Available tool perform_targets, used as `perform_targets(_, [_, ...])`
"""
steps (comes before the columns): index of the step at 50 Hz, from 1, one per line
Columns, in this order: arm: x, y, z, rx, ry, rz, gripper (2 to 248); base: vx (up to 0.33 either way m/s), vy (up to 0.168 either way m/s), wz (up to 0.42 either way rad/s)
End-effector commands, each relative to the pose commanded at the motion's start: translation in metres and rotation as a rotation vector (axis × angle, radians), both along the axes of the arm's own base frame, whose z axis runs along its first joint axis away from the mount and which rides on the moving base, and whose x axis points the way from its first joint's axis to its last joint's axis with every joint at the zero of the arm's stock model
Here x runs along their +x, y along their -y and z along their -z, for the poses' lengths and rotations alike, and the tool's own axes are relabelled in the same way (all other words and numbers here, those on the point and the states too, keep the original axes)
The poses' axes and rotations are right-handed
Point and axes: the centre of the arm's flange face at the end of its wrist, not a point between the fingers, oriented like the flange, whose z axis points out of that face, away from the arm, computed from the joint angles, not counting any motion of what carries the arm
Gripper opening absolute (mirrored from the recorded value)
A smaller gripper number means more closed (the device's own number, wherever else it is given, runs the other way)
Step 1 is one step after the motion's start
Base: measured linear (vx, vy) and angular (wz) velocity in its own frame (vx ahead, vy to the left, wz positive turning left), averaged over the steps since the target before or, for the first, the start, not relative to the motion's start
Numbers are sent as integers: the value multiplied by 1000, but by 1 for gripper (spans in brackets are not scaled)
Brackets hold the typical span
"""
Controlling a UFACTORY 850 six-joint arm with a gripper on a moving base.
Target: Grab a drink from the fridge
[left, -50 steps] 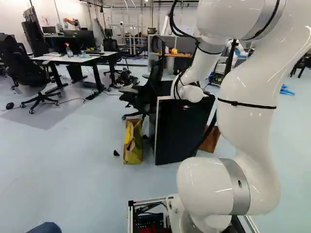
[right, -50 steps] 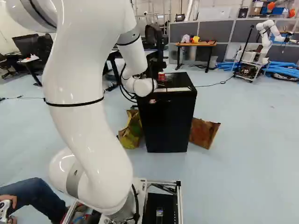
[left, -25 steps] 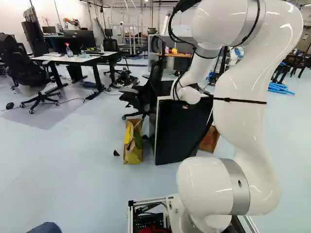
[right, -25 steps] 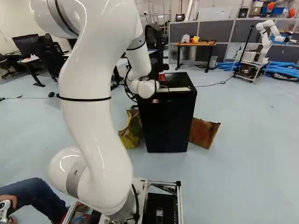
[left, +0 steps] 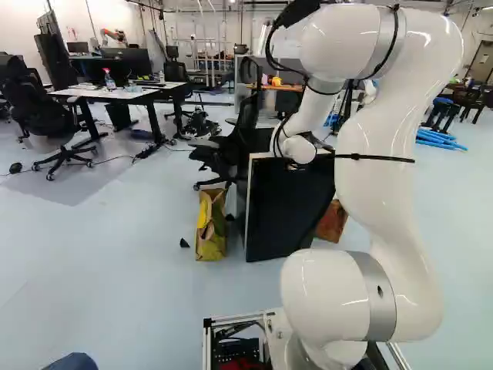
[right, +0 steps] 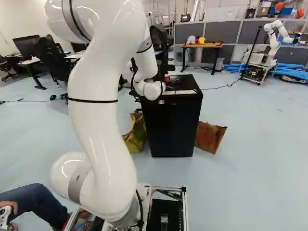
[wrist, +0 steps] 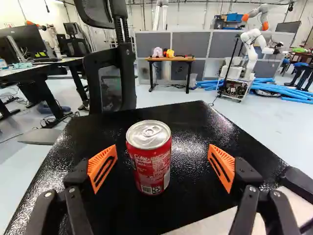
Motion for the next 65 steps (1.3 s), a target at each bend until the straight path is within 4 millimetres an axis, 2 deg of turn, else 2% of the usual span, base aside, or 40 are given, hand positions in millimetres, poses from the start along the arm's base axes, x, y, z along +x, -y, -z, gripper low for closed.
perform_targets(13, [4,2,1,-1,3,2,244,0,0,0])
perform_targets(14, [4,2,1,-1,3,2,209,0,0,0])
perform_targets(19, [4,2,1,-1,3,2,209,0,0,0])
perform_targets(20, [4,2,1,-1,3,2,170,0,0,0])
perform_targets(24, [4,2,1,-1,3,2,170,0,0,0])
perform_targets(25, [4,2,1,-1,3,2,132,0,0,0])
perform_targets(29, [4,2,1,-1,3,2,132,0,0,0])
perform_targets(30, [4,2,1,-1,3,2,100,0,0,0])
perform_targets(40, [4,2,-4,-2,10,2,100,0,0,0])
perform_targets(65, [3,2,-31,-11,55,2,100,0,0,0])
